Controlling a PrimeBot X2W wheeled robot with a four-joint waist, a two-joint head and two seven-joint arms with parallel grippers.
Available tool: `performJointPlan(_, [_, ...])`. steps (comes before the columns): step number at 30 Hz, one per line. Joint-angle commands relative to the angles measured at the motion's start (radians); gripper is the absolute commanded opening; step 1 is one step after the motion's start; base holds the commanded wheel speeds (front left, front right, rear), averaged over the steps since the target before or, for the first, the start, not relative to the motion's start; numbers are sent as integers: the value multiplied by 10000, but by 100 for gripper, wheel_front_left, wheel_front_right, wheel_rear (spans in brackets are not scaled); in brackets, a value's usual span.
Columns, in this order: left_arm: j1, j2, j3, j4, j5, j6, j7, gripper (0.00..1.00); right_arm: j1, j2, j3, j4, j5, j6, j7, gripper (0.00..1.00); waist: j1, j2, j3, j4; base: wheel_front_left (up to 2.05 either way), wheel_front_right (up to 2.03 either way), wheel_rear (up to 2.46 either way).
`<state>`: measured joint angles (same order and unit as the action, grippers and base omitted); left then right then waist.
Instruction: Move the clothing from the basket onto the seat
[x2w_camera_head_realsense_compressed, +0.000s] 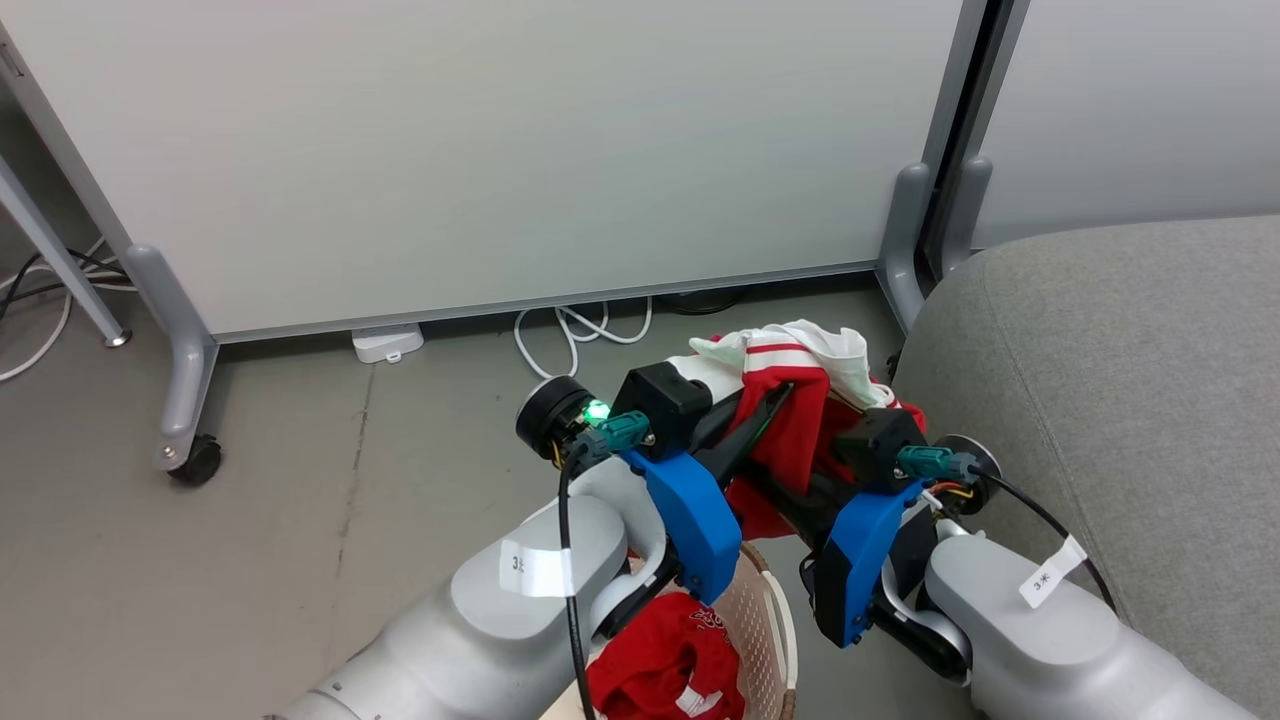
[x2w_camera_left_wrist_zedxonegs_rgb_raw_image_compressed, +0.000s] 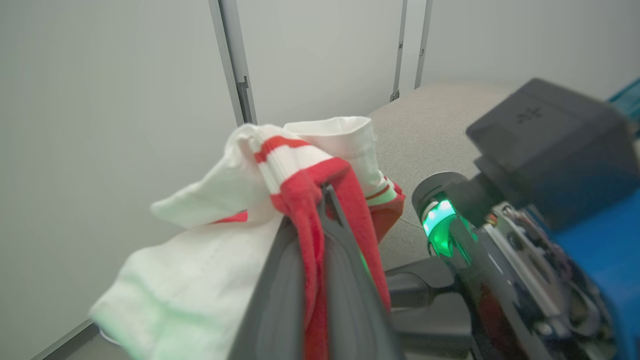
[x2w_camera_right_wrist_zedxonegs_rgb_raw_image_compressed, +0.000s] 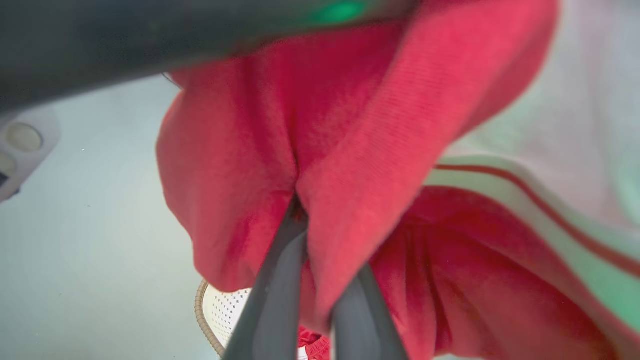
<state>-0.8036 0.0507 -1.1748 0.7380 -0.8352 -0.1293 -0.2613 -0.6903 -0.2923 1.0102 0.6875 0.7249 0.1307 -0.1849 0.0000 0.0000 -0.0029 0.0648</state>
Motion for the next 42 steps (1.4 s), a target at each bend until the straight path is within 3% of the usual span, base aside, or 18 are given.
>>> performJointPlan(1, [-120, -6, 27, 12, -26, -18, -58, 0, -145, 39, 41, 32, 32, 1, -29, 0, 0, 0, 1, -4, 0, 0, 0])
performJointPlan(15, [-61, -6, 64, 95, -77, -19, -58, 0, -249, 27, 469, 340, 462, 1, -257, 0, 0, 0, -26, -11, 0, 0, 0])
performJointPlan(16, [-74, -6, 181, 89, 17, -19, -58, 79, -252, 35, 506, 381, 522, 1, -281, 0, 0, 0, -36, -11, 0, 0, 0])
performJointPlan(17, [-58, -7, 213, 80, 77, -19, -58, 100, -251, 43, 527, 397, 528, 1, -296, 0, 0, 0, -39, -12, 0, 0, 0])
performJointPlan(30, [179, -1, 602, 202, 391, -19, -55, 100, -356, 68, 707, 560, 769, 1, -473, 0, 0, 0, -80, -33, 0, 0, 0])
performJointPlan(42, [1911, 601, 2986, -1298, 1815, 491, -56, 100, -253, -52, 776, 597, 944, 1, -574, 0, 0, 0, -67, -66, 0, 0, 0])
